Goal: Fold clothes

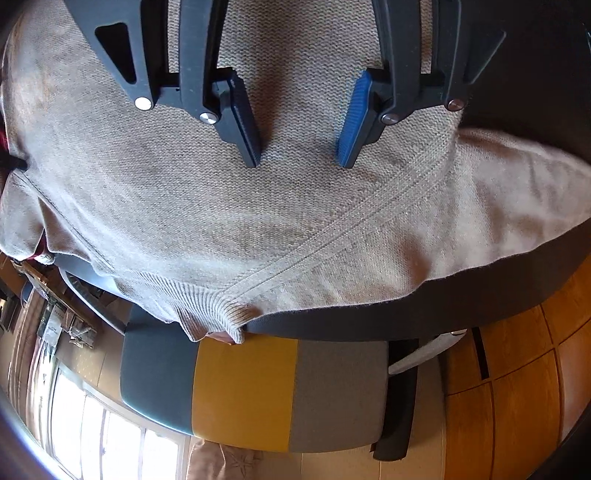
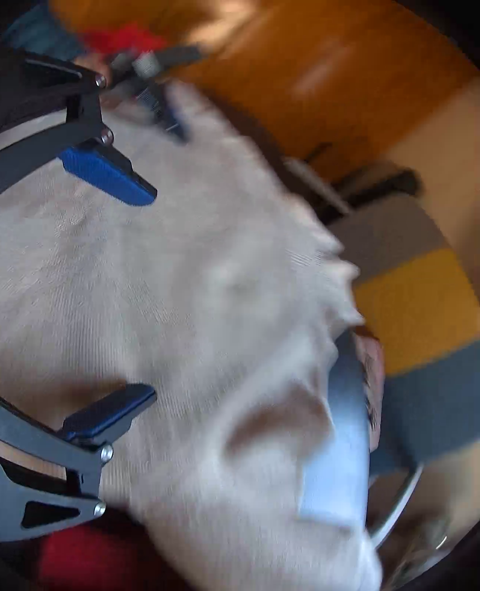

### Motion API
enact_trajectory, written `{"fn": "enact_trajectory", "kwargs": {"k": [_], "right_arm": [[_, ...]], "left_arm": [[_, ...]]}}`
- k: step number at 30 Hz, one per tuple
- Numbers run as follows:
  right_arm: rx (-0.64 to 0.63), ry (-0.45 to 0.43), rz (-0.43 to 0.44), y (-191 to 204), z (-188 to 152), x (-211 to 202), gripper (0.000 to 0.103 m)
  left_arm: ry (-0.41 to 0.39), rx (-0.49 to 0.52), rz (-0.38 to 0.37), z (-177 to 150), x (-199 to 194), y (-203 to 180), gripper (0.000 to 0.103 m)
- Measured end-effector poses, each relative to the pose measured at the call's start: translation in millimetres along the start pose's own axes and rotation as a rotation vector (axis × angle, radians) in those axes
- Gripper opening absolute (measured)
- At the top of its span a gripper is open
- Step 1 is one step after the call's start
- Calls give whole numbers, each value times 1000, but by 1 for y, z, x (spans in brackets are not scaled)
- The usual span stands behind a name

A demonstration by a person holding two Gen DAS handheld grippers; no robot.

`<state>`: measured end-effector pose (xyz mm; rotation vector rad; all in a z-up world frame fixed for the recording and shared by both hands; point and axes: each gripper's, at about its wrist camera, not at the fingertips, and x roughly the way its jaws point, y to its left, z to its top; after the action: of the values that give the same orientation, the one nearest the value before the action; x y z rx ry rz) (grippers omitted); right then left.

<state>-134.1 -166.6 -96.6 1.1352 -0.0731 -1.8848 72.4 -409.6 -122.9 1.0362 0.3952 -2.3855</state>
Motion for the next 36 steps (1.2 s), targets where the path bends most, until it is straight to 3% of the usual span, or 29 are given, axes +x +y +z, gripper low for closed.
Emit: {"fn": "enact_trajectory", "kwargs": {"k": [3,9,13,15,18,23,25,27,28,31,36], "right_arm": [[133,-182,7,-55,24,-72,96],[437,-448,-49,-178,71,-168,96],[558,-501,-146,-232,96,-185,82],[597,-483,-195,-250,108,-180,70],[646,-448,-230,-272,122,-167,61],[707,-436,-263,-299,134,-152,54],[709,-434,-284,-307,128,-156,45],[687,-435,-318,-308,129,-159,13],[669,-436,-335,-307,130,-158,6],[569,-458,-344,-289,140,-160,6],[379,-476,-241,-223,165,-160,5]], "left_arm": [[0,1,2,0,0,0,45],[1,7,17,-1,-2,-1,47],[3,12,30,-1,-2,-2,49],[4,13,34,-1,-1,-2,49],[4,15,39,-1,-1,-3,50],[5,21,50,-1,-1,-4,51],[5,22,54,-1,-1,-4,51],[5,24,57,-1,-1,-4,52],[5,24,59,-1,-1,-4,52],[5,23,58,-1,-1,-3,53],[3,15,47,-1,-1,-1,53]]}}
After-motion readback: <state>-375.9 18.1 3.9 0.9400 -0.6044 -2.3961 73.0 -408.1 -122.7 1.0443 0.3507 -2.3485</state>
